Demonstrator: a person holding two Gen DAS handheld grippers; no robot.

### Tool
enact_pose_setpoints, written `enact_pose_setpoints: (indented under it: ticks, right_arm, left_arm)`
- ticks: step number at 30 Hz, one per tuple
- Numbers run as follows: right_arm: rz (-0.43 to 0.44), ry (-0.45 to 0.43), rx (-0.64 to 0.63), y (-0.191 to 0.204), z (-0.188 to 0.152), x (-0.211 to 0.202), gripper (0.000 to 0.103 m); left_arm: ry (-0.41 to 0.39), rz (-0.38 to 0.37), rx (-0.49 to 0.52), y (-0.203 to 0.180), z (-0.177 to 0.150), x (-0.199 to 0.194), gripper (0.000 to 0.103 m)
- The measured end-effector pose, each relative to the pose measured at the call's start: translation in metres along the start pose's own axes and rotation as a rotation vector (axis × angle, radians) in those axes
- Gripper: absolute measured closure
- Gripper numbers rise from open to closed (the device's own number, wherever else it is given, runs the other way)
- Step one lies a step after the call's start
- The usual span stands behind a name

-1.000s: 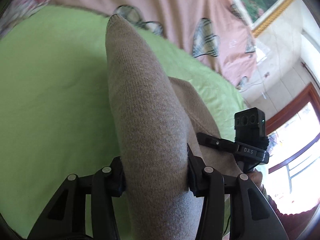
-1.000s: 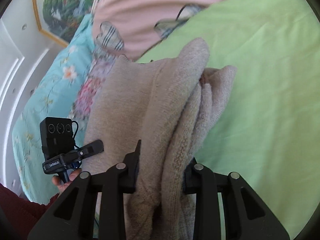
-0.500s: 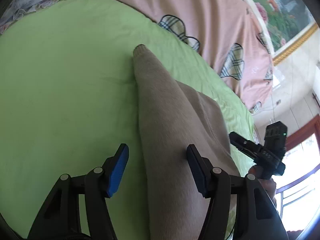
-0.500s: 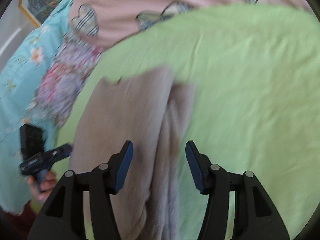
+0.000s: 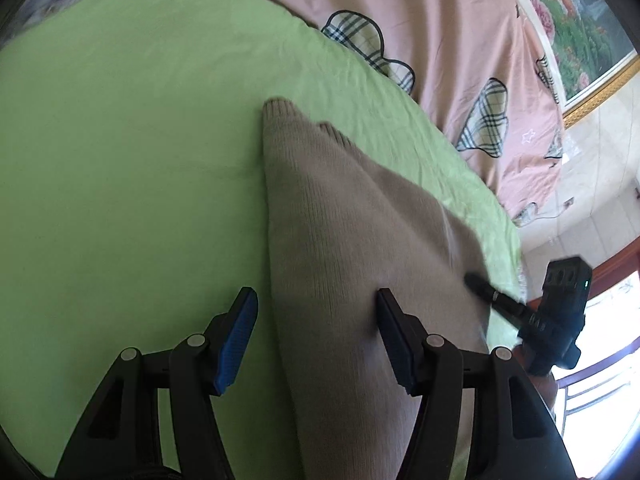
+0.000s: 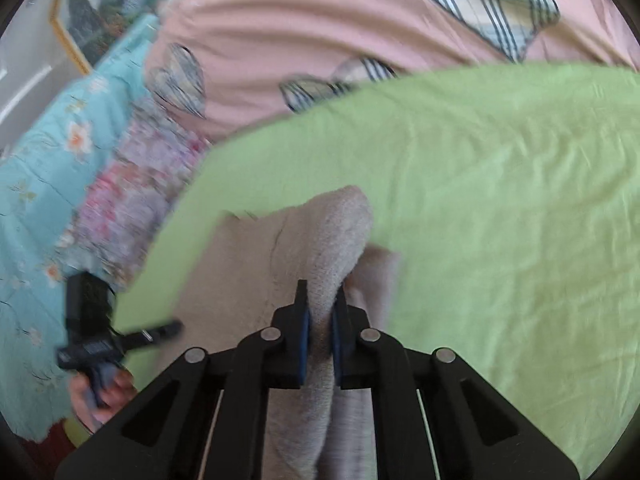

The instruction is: Fold small clothes

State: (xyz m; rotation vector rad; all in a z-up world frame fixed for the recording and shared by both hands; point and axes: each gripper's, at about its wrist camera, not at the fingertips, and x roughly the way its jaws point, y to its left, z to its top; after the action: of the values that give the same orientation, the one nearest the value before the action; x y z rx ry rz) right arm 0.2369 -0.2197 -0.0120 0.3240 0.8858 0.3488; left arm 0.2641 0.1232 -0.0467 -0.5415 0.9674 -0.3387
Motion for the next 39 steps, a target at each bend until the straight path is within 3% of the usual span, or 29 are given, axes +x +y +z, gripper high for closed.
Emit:
enact_pose_setpoints:
  ticks: [1, 4, 6, 8, 11, 16, 22, 26, 29, 34, 39]
  right_arm:
    - [0.007, 0.023, 0.021, -0.007, -0.003, 0.009, 0.093]
    - [0.03, 0.023, 0.049, -0.013, -0.004, 0.017, 0.093]
    - [0.023, 0.021, 0.043, -0.013, -0.002, 0.02, 0.093]
    - [0.002, 0.033, 0.038, -0.013, -0.003, 0.028, 0.093]
    - [0.016, 0.036, 0.047, -0.013, -0.003, 0.024, 0.092]
    - [0.045, 0.002, 0.063, -0.007, -0.011, -0.015, 0.084]
    - [0.101, -0.012, 0.096, 0.002, -0.051, -0.056, 0.081]
    - [0.108, 0.009, 0.088, 0.014, -0.082, -0.072, 0.079]
    - [0.097, 0.007, 0.08, 0.02, -0.105, -0.083, 0.063]
    - [0.091, 0.034, 0.077, 0.02, -0.128, -0.083, 0.062]
    - [0.089, 0.047, 0.087, 0.018, -0.135, -0.075, 0.062]
  left_arm:
    - [-0.006, 0.025, 0.006, -0.002, 0.008, 0.005, 0.044]
    - [-0.006, 0.108, 0.009, 0.002, 0.041, 0.024, 0.073]
    - [-0.009, 0.174, 0.028, 0.005, 0.058, 0.039, 0.084]
    - [-0.015, 0.252, 0.065, 0.003, 0.069, 0.05, 0.089]
    - [-0.025, 0.23, 0.07, -0.002, 0.068, 0.04, 0.091]
    - [-0.072, 0.176, 0.128, -0.024, 0.037, -0.007, 0.084]
    - [-0.068, 0.113, 0.188, -0.044, -0.043, -0.059, 0.082]
    - [-0.048, 0.072, 0.228, -0.05, -0.104, -0.091, 0.072]
    - [-0.051, 0.044, 0.227, -0.047, -0.147, -0.112, 0.058]
    - [-0.013, 0.088, 0.274, -0.046, -0.197, -0.114, 0.056]
    - [-0.033, 0.162, 0.287, -0.048, -0.205, -0.098, 0.056]
